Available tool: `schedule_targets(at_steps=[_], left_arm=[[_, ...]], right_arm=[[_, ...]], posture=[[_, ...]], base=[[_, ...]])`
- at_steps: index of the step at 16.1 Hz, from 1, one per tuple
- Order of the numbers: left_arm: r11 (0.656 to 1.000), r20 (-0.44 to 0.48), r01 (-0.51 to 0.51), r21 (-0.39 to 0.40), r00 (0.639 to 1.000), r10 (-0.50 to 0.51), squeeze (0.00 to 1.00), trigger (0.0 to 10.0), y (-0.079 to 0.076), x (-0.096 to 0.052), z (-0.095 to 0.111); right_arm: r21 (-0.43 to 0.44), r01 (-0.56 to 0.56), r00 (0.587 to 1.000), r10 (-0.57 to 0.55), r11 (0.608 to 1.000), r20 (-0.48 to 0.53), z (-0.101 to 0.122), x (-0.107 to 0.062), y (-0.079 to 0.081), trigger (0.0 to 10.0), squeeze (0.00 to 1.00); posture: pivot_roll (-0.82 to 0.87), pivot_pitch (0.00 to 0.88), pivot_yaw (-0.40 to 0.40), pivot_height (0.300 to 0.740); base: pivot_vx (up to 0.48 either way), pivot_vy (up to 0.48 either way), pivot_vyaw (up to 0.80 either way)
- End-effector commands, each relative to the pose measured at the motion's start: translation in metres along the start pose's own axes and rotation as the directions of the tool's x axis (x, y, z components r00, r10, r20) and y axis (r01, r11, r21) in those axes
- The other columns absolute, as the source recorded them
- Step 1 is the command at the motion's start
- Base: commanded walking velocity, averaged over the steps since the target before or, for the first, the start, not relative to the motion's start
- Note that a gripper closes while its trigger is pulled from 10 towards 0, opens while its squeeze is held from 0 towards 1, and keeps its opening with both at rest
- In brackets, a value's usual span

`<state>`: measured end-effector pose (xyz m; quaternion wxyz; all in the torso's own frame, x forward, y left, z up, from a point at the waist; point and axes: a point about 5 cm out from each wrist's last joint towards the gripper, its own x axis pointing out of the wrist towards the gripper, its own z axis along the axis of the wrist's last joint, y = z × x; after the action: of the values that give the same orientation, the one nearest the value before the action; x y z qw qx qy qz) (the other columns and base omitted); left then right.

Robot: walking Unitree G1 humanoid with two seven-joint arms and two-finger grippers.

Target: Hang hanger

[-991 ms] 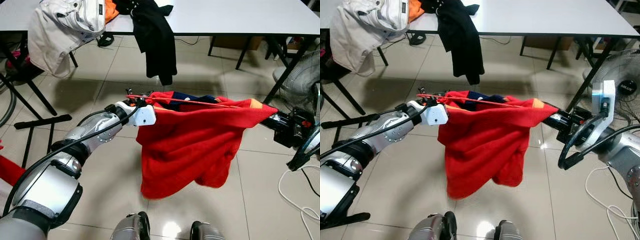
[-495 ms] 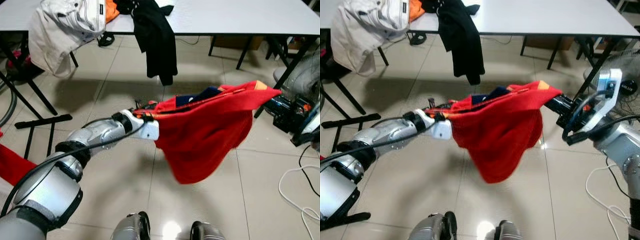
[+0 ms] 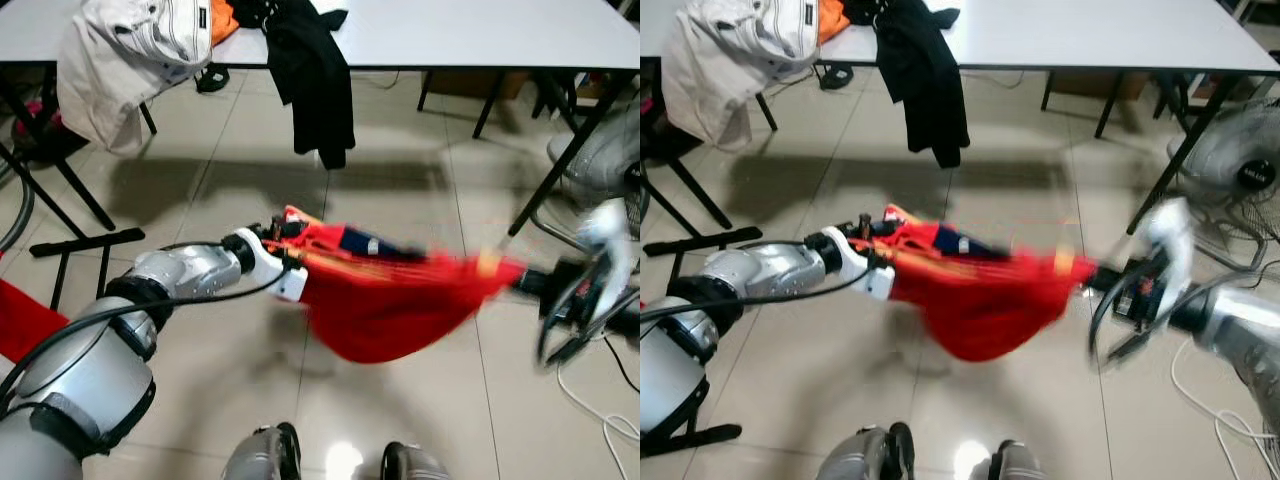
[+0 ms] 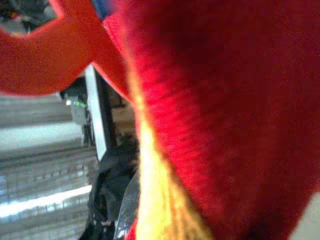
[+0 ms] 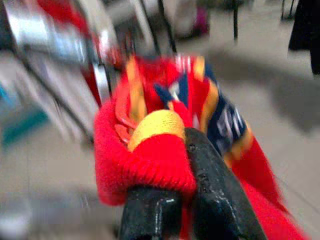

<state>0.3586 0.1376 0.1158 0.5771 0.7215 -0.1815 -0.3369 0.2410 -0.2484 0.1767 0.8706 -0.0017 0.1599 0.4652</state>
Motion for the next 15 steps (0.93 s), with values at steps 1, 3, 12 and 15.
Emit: schedule_targets(at_steps=[1, 3, 12, 15], left_arm=[[0.996, -0.163, 0.060, 0.060, 0.985, -0.050, 0.00, 10.0, -0.001, -0.020, -0.034], [0.991, -0.139, 0.078, 0.112, 0.988, -0.062, 0.00, 10.0, 0.001, -0.019, -0.033], [0.948, -0.061, 0.161, 0.274, 0.987, -0.150, 0.00, 10.0, 0.001, -0.015, -0.029], [0.966, -0.067, 0.028, 0.258, 0.998, -0.011, 0.00, 10.0, 0.032, -0.011, -0.035]], right_arm=[[-0.081, 0.051, 0.994, -0.058, 0.995, -0.095, -0.006, -0.010, -0.007, 0.0, 0.00], [-0.050, 0.064, 0.994, -0.068, 0.997, -0.090, -0.014, -0.010, -0.011, 0.0, 0.00], [0.137, -0.116, 0.881, 0.038, 0.984, 0.471, 0.044, -0.008, -0.007, 0.0, 0.00], [-0.156, -0.017, 0.948, -0.034, 0.988, -0.317, -0.043, 0.006, -0.001, 0.0, 0.00]], posture=[[-0.24, 0.126, 0.057, 0.740], [-0.24, 0.126, 0.058, 0.740], [-0.24, 0.127, 0.057, 0.740], [-0.25, 0.120, 0.060, 0.740]], base=[[0.000, 0.000, 0.00], [0.000, 0.000, 0.00], [0.000, 0.000, 0.00], [0.000, 0.000, 0.00]])
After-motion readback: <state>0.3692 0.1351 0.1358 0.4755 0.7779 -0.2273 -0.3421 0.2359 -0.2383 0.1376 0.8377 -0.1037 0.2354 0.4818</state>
